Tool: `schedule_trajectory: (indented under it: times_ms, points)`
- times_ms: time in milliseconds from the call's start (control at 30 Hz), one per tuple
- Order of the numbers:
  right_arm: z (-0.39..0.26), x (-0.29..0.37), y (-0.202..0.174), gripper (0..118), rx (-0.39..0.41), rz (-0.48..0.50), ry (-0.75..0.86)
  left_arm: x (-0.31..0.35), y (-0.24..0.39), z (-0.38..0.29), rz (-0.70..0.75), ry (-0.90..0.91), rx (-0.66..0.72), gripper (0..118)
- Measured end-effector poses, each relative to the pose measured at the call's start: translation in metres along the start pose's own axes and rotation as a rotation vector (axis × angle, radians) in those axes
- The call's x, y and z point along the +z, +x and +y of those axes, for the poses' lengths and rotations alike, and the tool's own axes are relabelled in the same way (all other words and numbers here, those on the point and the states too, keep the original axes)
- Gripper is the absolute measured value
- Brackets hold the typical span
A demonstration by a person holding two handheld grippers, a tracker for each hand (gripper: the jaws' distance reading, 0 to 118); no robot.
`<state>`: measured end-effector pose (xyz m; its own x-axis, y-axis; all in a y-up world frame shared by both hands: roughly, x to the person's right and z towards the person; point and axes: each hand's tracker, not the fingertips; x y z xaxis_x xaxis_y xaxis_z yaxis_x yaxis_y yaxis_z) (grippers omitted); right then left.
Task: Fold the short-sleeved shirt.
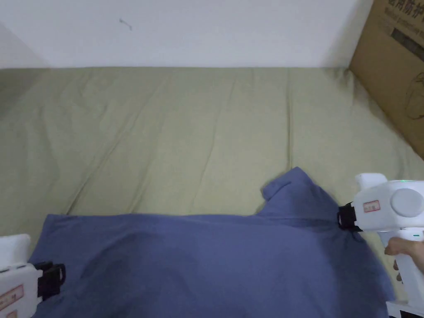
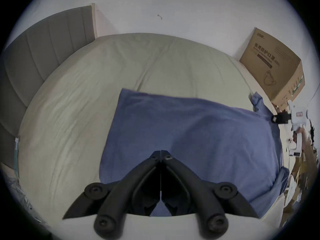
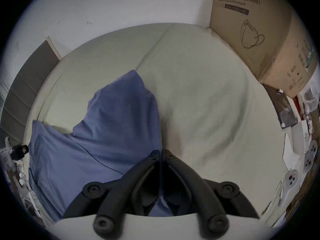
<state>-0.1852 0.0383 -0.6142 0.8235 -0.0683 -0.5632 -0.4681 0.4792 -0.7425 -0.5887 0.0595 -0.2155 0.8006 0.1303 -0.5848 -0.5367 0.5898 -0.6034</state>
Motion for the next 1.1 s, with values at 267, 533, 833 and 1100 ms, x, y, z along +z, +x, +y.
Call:
schedule_trajectory:
  times_ms: [267,533,833,1100]
  points:
    - [-0.002,-0.006,0.003,2,-0.018,0.010,-0.006,-0.071,-0.040,0.086,0.075,0.013,0.054,106]
    - [-0.002,-0.020,0.004,2,-0.050,0.012,-0.022,-0.121,-0.048,0.080,0.131,-0.027,0.031,65]
    - [-0.010,0.052,-0.011,2,-0.067,0.057,0.080,-0.058,-0.018,0.071,0.114,0.011,-0.123,1]
    - [-0.066,0.146,-0.013,2,-0.034,0.031,0.159,0.068,-0.034,0.020,0.072,0.147,-0.102,1]
